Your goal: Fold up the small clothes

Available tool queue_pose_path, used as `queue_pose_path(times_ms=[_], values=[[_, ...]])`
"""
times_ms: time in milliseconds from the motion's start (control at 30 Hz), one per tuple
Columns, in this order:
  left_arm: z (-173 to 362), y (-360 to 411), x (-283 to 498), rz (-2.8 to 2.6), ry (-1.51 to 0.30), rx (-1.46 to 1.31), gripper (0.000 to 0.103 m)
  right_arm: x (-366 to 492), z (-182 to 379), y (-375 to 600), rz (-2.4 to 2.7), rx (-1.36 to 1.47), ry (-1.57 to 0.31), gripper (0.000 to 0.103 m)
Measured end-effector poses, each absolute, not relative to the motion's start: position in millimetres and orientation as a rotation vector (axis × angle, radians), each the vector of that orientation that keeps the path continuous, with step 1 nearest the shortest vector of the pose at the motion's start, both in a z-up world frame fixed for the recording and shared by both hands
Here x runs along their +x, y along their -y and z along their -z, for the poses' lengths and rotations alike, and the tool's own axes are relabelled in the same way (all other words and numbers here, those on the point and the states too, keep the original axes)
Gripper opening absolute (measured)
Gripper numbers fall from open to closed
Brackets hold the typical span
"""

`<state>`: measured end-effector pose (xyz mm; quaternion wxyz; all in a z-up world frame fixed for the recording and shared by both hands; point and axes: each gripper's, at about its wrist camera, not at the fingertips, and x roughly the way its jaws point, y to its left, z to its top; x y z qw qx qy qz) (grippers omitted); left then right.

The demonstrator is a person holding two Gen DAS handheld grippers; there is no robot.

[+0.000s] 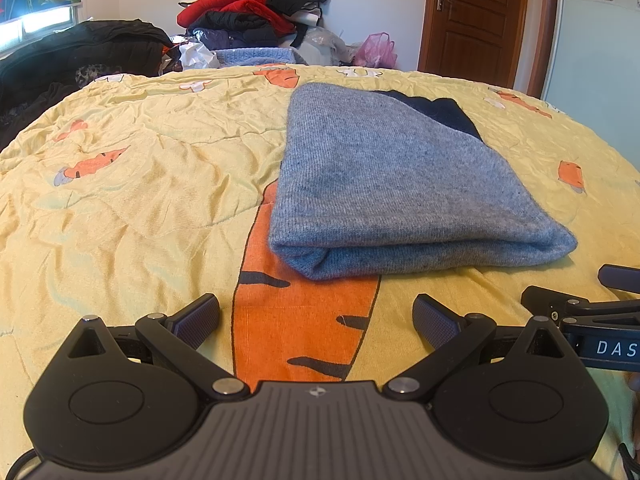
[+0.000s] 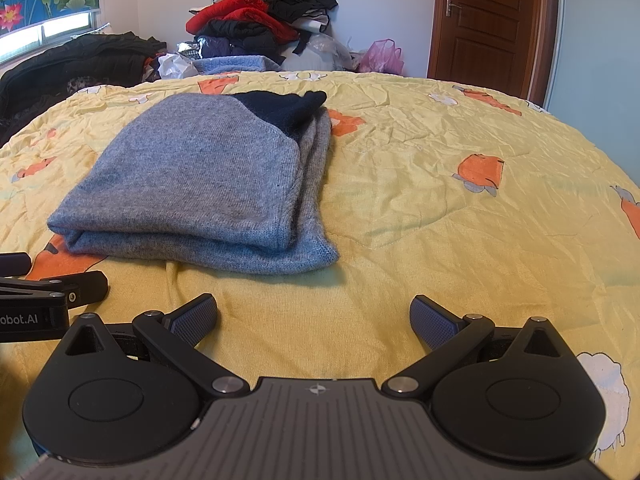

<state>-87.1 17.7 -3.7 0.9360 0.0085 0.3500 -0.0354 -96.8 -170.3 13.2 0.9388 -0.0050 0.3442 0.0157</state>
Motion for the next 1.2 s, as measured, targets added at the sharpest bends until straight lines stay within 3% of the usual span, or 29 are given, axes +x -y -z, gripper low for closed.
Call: queue_pose_path(times_ms=[733, 900, 1200], values=[[-3.9, -20.2, -84.2, 0.092, -0.787, 0.007, 0.103, -109.1, -21.3, 179.1, -0.022, 0.045, -0.753, 0.103], [-28.1, -41.2, -94.2, 0.063, -0.823, -0.136, 0.103, -123.0, -43.3, 185.9, -0.085, 0.082, -0.794, 0.103], [-74.8, -27.0, -115.7, 0.105, -0.778, -0.119, 0.103, -98.5, -64.6, 171.5, -0.141, 0.065, -0.839, 0.103]])
